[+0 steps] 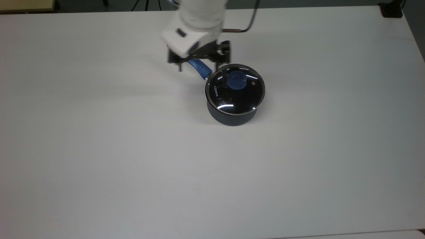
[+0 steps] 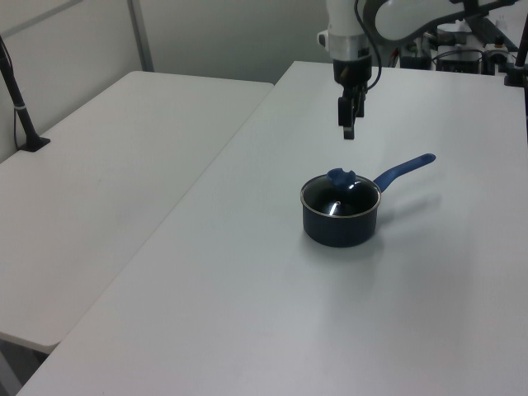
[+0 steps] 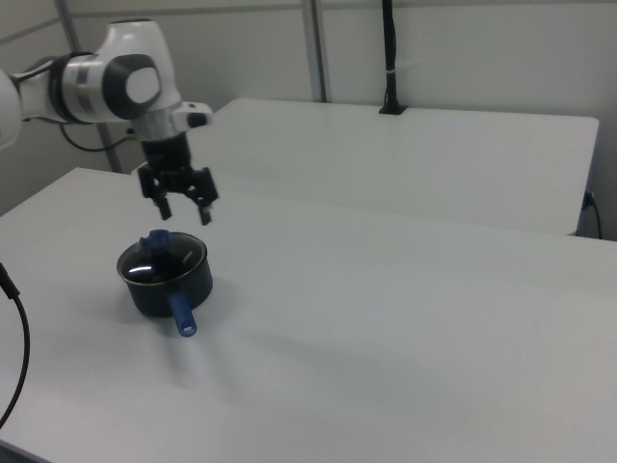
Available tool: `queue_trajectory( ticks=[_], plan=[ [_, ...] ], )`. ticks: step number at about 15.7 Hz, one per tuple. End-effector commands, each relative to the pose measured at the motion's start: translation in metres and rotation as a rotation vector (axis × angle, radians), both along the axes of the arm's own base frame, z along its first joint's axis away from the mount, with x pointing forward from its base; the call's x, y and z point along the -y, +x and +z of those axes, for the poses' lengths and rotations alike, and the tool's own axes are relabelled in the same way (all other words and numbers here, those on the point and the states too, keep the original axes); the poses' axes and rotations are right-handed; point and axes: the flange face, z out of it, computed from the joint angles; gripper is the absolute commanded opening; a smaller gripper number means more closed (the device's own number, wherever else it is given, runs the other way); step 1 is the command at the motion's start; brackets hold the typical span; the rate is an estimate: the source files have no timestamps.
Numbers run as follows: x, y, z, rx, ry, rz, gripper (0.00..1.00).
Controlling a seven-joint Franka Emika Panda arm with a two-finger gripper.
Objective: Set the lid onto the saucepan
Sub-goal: 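Lower the open gripper down onto the blue knob of the glass lid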
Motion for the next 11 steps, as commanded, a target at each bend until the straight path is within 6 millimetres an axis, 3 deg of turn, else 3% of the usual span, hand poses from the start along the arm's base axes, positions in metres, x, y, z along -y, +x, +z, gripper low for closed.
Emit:
queue_trajectory(
  ticks=[1,3,6,11],
  plan=[
    [-0.055,0.000,-0.005,0.057,0.043,-0.058,1.00],
    [-0.078,0.002,-0.023,0.069,0.046,-0.077,1.00],
    [-0.091,0.008,-0.050,0.051,0.042,-0.075,1.00],
    [-0.110,0.010,-0.067,0.074,0.046,-0.085,1.00]
  ],
)
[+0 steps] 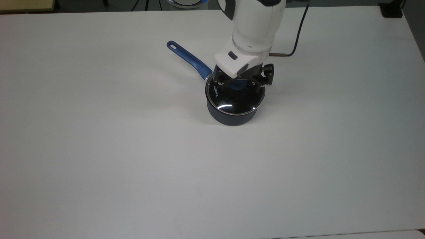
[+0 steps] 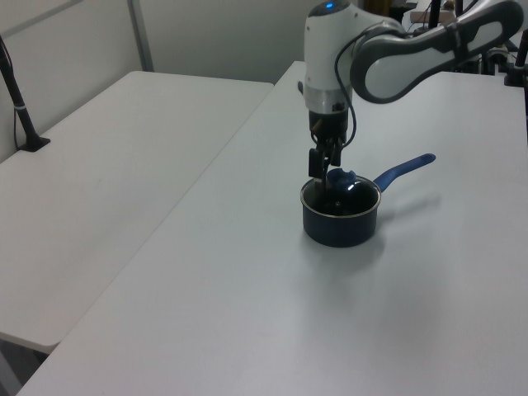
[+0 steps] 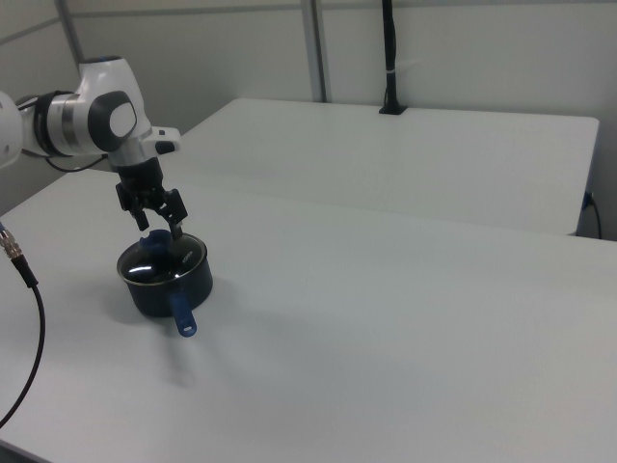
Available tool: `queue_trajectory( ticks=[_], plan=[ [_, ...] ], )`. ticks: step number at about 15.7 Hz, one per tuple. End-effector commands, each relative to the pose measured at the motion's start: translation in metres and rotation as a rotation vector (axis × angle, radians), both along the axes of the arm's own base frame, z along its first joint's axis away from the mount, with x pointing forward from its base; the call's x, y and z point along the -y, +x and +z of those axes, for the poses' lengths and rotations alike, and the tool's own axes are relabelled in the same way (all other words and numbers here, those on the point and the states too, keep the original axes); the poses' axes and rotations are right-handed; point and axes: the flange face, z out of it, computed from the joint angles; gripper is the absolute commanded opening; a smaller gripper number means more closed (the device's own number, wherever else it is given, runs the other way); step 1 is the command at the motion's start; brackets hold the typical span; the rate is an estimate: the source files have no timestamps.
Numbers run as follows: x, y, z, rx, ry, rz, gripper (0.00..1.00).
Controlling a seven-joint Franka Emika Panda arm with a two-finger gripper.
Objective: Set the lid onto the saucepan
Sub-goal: 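Lower the open gripper down onto the blue knob of the glass lid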
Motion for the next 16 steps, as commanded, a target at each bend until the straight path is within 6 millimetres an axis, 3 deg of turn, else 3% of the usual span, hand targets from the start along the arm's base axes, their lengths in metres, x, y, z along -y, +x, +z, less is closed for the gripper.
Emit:
queue_trajectory(
  ticks=[1,11,16],
  plan=[
    [-0.010,-0.001,-0.003,0.009,0.004,-0.011,1.00],
    [0.022,-0.012,-0.001,-0.122,-0.025,0.132,1.00],
    [0.023,-0.015,-0.002,-0.141,-0.025,0.134,1.00]
  ],
)
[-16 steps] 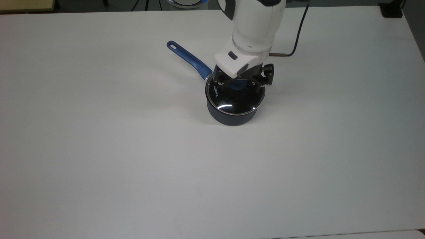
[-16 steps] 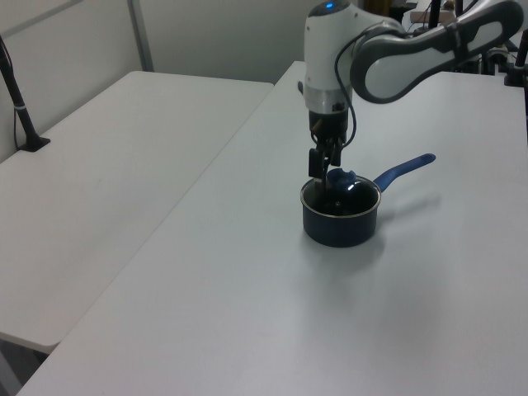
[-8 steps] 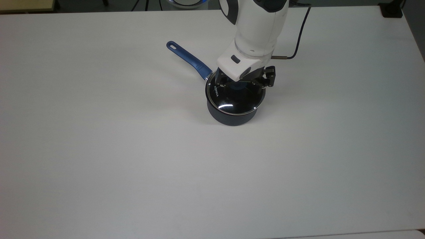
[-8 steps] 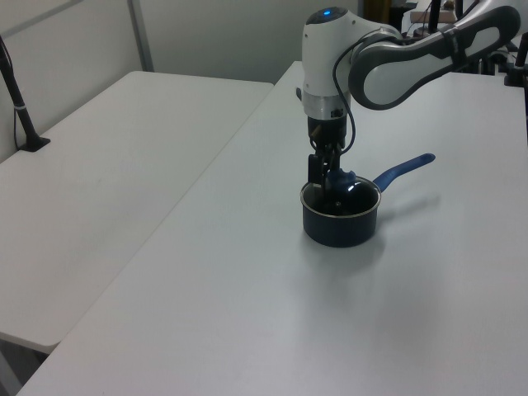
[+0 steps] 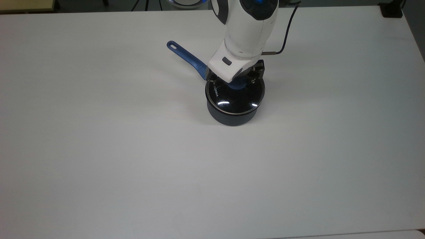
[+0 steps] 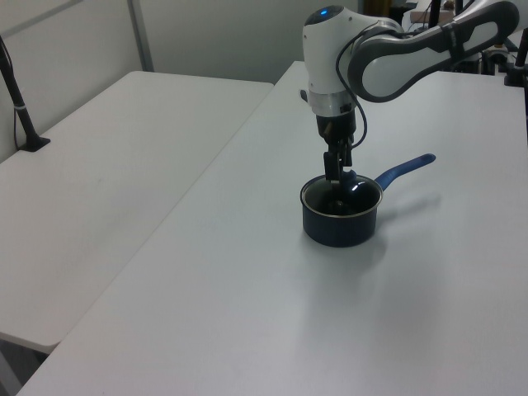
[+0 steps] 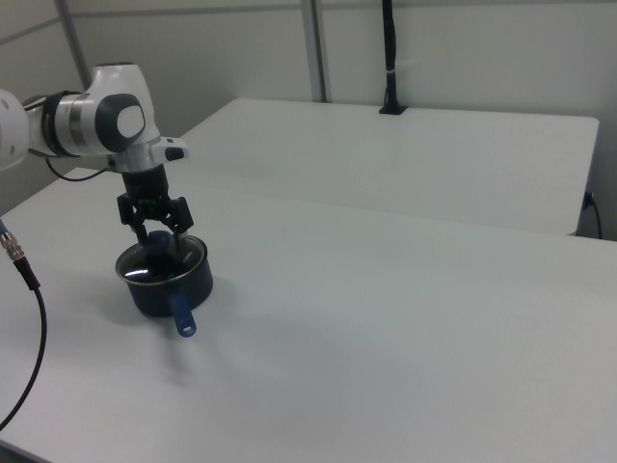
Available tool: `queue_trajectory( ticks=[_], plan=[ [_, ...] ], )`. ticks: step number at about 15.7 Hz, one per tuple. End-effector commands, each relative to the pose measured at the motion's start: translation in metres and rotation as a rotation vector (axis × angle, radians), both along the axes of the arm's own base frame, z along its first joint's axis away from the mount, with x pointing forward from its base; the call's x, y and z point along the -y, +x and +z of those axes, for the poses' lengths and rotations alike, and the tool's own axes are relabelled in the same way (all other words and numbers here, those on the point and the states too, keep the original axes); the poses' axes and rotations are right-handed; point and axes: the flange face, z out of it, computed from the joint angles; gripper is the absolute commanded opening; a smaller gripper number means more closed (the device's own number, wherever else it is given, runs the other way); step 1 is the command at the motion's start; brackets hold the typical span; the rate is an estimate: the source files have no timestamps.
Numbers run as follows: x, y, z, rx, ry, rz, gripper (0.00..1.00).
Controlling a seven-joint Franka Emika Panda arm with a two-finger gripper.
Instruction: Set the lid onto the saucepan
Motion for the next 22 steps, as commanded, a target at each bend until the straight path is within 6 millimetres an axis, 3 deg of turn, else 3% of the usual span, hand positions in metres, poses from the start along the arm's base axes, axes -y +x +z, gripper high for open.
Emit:
queue_trajectory(
  ticks=[1,5,14,22],
  plan=[
    [0.003,-0.009,0.008,-0.027,0.004,0.014,1.00],
    [-0.002,-0.009,0.008,-0.019,0.005,-0.009,0.96],
    [-0.012,-0.010,0.014,-0.006,0.014,-0.002,0.70],
    [-0.011,-0.011,0.029,0.017,0.023,-0.004,0.62]
  ],
)
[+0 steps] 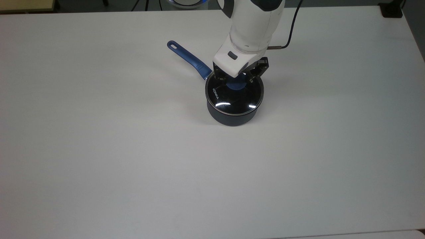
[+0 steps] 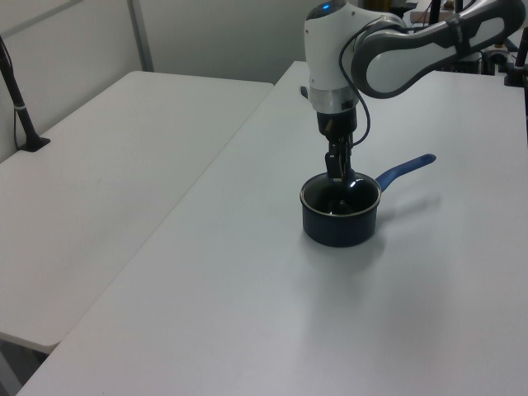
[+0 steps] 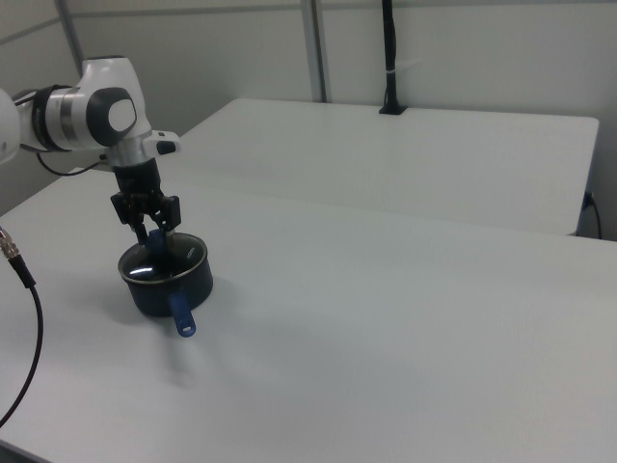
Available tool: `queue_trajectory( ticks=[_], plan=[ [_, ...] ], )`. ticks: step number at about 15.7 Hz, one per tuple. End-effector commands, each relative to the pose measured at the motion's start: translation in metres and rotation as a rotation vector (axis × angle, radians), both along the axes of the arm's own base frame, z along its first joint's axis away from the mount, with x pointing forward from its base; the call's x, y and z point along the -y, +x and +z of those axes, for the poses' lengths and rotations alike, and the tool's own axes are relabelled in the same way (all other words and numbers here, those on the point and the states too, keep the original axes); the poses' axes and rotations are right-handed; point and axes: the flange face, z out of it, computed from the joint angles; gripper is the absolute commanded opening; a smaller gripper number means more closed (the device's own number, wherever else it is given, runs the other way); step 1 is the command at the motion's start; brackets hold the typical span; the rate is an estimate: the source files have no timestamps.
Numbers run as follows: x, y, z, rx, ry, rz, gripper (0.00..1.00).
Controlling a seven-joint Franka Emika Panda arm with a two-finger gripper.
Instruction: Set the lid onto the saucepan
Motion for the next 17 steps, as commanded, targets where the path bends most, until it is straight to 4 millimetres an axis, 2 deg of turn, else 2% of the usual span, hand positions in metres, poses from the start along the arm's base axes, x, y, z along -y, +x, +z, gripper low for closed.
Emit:
queue_trajectory(
  ticks=[1,6,17],
  plan=[
    [0.001,-0.005,0.016,0.004,0.015,-0.017,0.61],
    [0.007,-0.005,0.029,0.024,0.020,-0.026,0.57],
    [0.005,-0.003,0.035,0.081,0.035,-0.062,0.53]
  ],
)
